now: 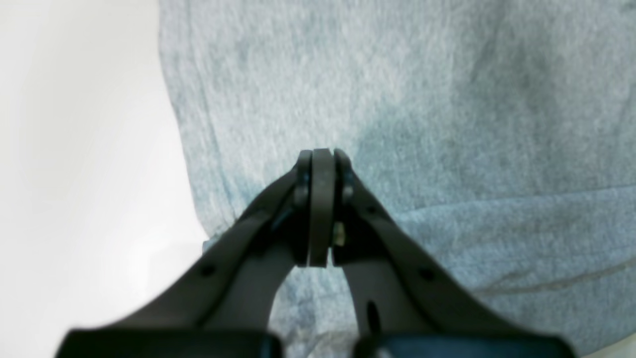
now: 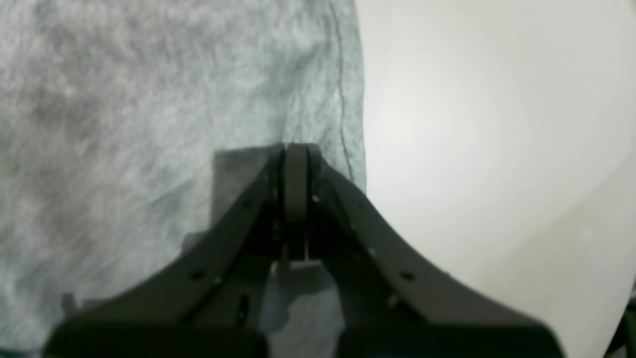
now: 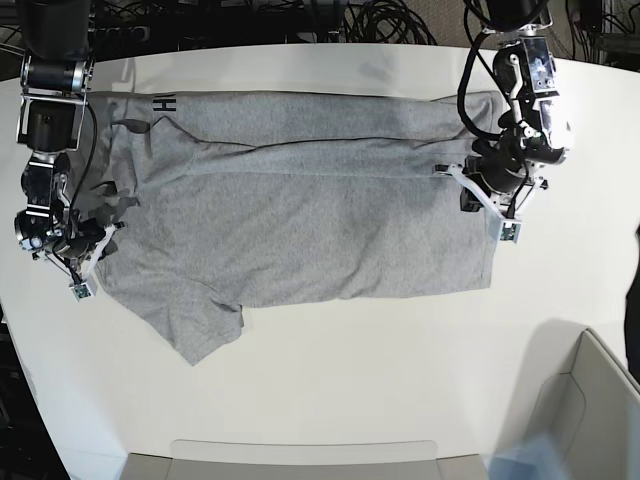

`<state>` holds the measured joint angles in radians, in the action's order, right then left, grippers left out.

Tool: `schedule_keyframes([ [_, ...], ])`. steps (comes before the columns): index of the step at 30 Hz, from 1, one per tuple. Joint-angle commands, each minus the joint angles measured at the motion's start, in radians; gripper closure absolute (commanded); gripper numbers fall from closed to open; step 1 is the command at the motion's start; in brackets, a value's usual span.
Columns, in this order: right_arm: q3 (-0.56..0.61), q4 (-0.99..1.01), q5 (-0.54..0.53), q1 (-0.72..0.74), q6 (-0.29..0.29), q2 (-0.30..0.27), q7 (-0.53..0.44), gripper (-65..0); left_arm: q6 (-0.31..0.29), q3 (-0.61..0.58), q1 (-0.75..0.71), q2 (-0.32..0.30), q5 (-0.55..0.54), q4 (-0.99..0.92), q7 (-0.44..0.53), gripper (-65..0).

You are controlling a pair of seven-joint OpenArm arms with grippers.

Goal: Fold the T-shirt properly
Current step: 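Move both grippers to the folded shirt's side edges, then grasp the shirt's side edges with both grippers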

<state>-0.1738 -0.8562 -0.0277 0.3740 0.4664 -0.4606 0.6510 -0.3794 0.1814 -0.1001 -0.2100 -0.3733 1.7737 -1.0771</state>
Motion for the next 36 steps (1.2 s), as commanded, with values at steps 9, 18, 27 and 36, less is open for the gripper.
schedule_keyframes([
  [9, -0.086, -0.524, -0.033, -0.418, 0.139, -0.043, 0.296, 0.0, 0.0, 0.005, 0.015, -0.013, -0.008, 0.012, 0.013, 0.0],
  [18, -0.204, -0.667, -0.108, -0.332, 0.157, -0.04, 0.303, -4.6, 0.0, 0.002, 0.047, -0.007, -0.008, 0.01, 0.013, 0.0],
  [27, -0.066, -0.312, -0.11, 0.016, 0.165, -0.039, 0.183, -18.8, 0.0, 0.002, 0.047, -0.007, -0.011, 0.01, 0.013, 0.0],
  [36, -0.011, 0.168, -0.11, 0.248, 0.157, -0.005, -0.027, -16.7, 0.0, 0.002, 0.047, -0.007, -0.011, -0.015, 0.013, 0.0],
])
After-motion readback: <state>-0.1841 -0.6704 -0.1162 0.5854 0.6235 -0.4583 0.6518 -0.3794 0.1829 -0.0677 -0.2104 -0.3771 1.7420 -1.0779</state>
